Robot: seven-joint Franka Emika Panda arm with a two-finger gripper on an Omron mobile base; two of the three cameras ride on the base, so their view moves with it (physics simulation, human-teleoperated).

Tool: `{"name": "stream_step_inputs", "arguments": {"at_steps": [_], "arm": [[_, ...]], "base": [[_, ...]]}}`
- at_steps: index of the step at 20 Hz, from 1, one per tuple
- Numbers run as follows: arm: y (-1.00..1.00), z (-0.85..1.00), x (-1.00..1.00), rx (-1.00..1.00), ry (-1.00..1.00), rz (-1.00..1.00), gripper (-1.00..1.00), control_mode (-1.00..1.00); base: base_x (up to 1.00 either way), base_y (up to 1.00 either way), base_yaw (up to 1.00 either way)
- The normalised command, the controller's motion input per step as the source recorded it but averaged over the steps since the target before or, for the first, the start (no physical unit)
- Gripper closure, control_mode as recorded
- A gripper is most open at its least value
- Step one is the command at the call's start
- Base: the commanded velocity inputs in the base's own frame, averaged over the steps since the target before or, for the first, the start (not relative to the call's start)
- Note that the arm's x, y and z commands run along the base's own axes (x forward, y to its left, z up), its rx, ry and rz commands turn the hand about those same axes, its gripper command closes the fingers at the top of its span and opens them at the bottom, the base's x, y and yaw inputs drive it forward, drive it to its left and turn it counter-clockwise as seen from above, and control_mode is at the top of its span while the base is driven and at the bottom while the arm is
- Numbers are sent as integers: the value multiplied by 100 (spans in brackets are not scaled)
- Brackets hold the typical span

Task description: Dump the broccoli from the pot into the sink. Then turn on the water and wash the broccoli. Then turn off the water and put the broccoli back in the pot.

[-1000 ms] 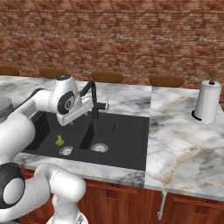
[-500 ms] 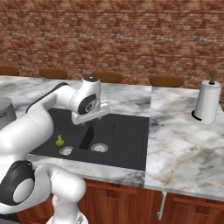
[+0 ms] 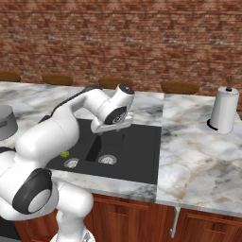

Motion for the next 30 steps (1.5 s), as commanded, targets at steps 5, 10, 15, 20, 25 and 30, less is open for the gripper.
{"name": "stream_step_inputs", "arguments": {"at_steps": [5, 10, 15, 20, 25, 30], "arm": [[0, 0, 14, 3, -5, 1, -100, -100], [0, 0, 9, 4, -17, 0, -100, -100], [0, 0, 7, 9, -24, 0, -100, -100], [0, 0, 12, 18, -16, 0, -100, -100], [0, 3, 22, 22, -1, 0, -100, -100], [0, 11, 18, 20, 0, 0, -100, -100]], "base": [[0, 0, 0], [0, 0, 0], [0, 0, 0], [0, 0, 0], [0, 0, 0], [0, 0, 0]]}}
